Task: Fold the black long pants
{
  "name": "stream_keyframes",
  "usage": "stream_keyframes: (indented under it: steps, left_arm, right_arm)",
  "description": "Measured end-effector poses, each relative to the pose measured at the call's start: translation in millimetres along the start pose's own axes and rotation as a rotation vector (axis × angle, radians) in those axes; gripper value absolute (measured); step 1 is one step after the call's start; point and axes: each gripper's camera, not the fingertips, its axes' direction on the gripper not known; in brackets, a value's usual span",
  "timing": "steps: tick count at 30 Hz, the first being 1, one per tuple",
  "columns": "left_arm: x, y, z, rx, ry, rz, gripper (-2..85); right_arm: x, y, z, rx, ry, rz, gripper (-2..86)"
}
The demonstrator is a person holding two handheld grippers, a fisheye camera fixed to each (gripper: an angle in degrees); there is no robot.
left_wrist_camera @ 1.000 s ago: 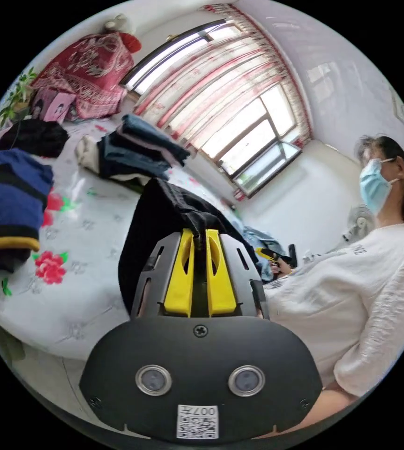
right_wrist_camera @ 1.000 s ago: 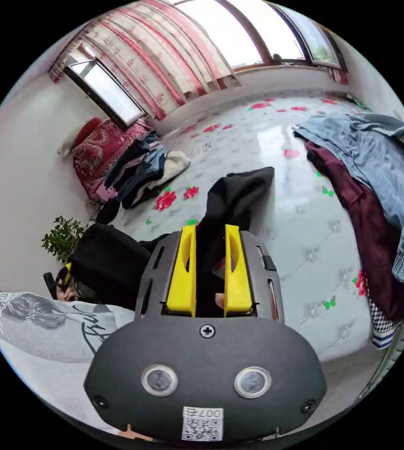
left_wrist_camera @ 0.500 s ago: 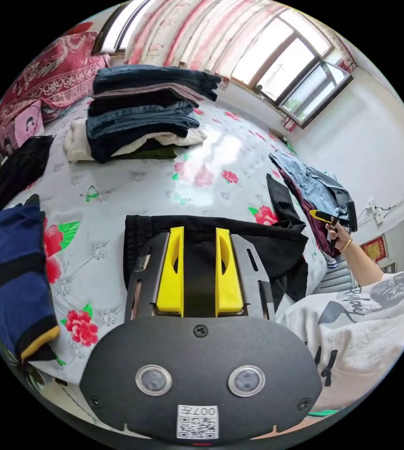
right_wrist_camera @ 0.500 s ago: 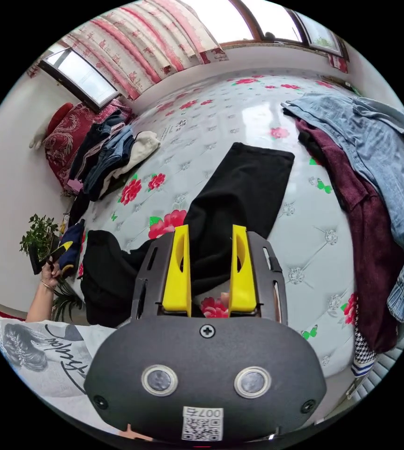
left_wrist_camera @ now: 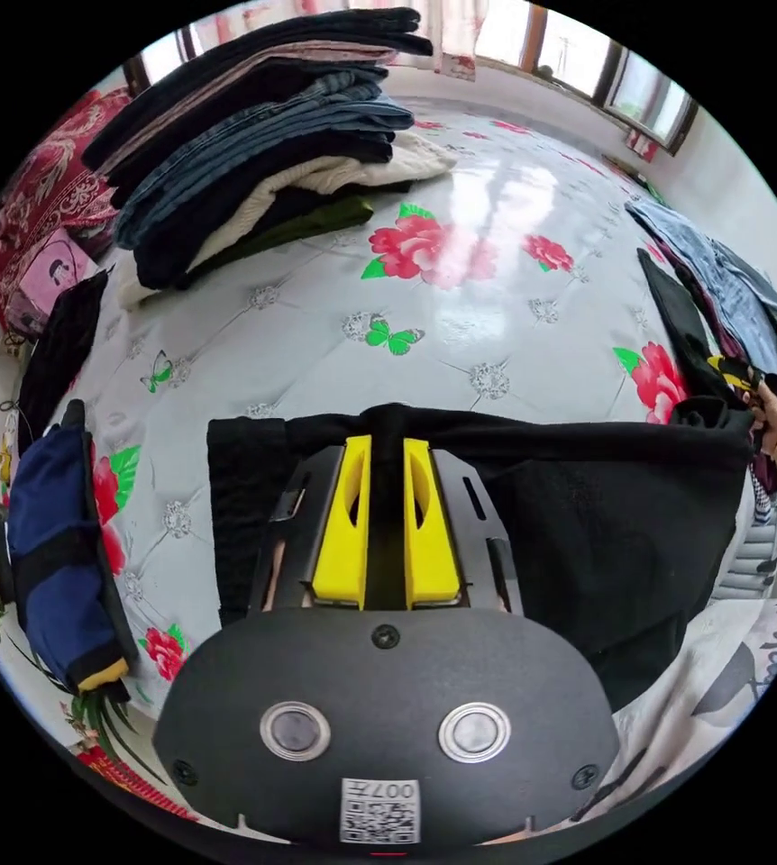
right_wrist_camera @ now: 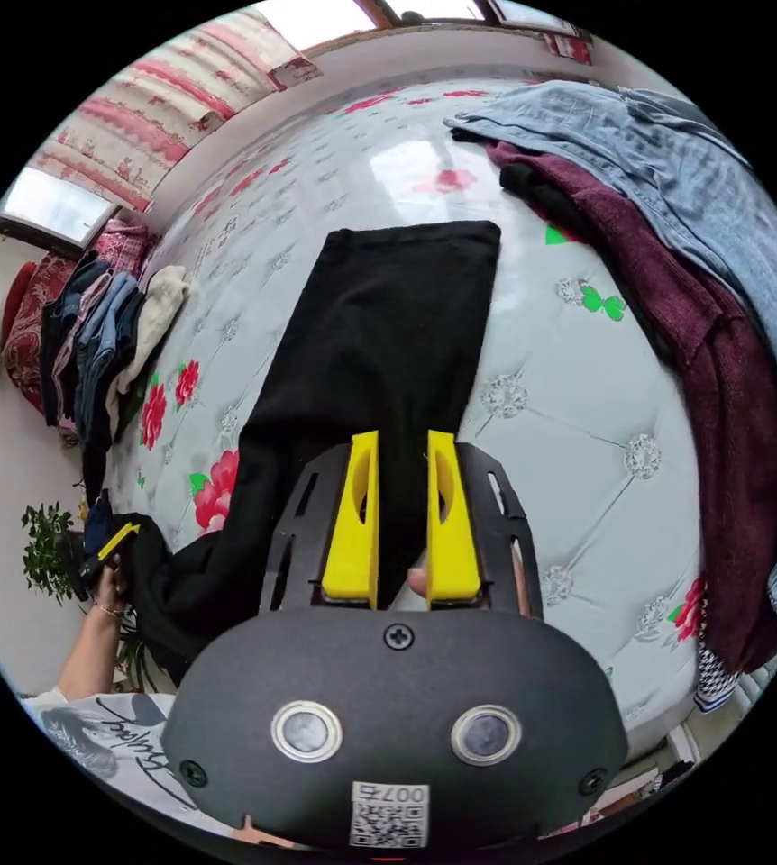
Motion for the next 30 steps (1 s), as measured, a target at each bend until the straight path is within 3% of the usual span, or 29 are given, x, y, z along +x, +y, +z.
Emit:
stream_keyframes:
  steps: [2,6,10,12,14,17,20,22,23,30]
  left_arm:
    - [-12.0,2.2,-6.8,0.02,0.049,-0.066,4.3]
    - [-40.6,28.6,-57.2,0.206,0.112,-0.21,3.1]
    - [-68.5,71.0,-134.1,0.42,0.15,-0.315,2.4]
    - [-75.5,78.5,-162.0,0.478,0.119,-0.323,2.6]
    - [-88.2,71.5,-181.2,0.537,0.084,-0.318,2.9]
    - [-113.5,31.7,-159.7,0.493,0.084,-0.336,3.4]
    - [-171.3,-33.1,-68.8,0.23,0.144,-0.571,3.9]
    - [-181.6,-45.0,-44.7,0.142,0.177,-0.659,1.8]
    - [-175.8,-46.5,-44.5,0.186,0.182,-0.623,0.5]
    - [-127.4,0.3,-41.2,0.181,0.083,-0.367,1.3]
  right_arm:
    - [12.1,11.9,-18.4,0.081,-0.153,0.051,2.2]
    - [44.3,85.6,-105.4,0.544,-0.506,0.263,0.6]
    - [16.0,126.8,-183.2,0.732,-0.481,0.14,0.3]
    - [-23.7,124.8,-222.9,0.776,-0.373,-0.009,0.5]
    - [-54.3,105.2,-235.9,0.758,-0.256,-0.073,0.9]
    - [-98.0,28.4,-211.1,0.593,-0.119,-0.166,2.8]
    - [-130.7,-69.4,-135.3,0.298,-0.068,-0.221,5.8]
    - [-145.6,-108.0,-88.7,0.133,-0.007,-0.214,7.4]
    - [-152.7,-119.3,-66.5,0.072,0.036,-0.223,8.1]
    - [-146.7,-91.9,15.6,0.1,0.208,-0.288,9.8]
